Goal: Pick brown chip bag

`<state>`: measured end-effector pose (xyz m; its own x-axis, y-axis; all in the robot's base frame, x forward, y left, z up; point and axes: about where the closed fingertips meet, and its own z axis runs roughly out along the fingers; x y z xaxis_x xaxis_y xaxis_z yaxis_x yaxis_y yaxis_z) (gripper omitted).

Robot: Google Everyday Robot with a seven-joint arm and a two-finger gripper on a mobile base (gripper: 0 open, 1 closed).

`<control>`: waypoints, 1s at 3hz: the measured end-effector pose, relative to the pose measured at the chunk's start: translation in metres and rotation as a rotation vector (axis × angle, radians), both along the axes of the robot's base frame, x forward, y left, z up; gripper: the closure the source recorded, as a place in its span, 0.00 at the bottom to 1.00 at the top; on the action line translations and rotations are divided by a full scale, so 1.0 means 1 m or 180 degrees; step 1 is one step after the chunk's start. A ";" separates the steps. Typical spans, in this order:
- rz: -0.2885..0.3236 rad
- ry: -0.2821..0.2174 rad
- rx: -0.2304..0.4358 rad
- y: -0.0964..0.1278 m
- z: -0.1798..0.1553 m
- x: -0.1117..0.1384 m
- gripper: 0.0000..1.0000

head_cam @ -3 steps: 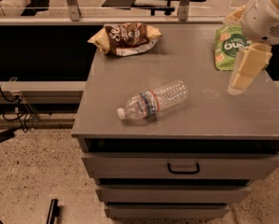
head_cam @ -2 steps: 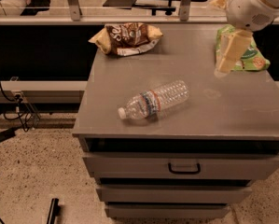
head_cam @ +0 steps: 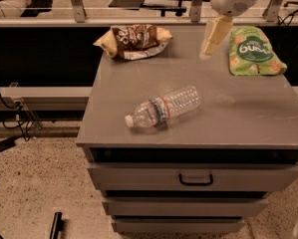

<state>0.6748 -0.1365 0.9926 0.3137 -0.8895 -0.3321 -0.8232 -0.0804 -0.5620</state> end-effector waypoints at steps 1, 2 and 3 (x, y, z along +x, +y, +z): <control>0.0065 -0.0114 -0.0100 0.018 -0.020 0.040 0.00; 0.0075 -0.0227 -0.0194 0.035 -0.036 0.075 0.00; 0.0085 -0.0337 -0.0200 0.055 -0.049 0.103 0.00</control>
Offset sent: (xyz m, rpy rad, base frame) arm 0.1211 0.0527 -0.0485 -0.0986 -0.1299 0.0169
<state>0.7774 -0.0817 0.9435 0.3680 -0.8984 -0.2398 -0.7565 -0.1393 -0.6389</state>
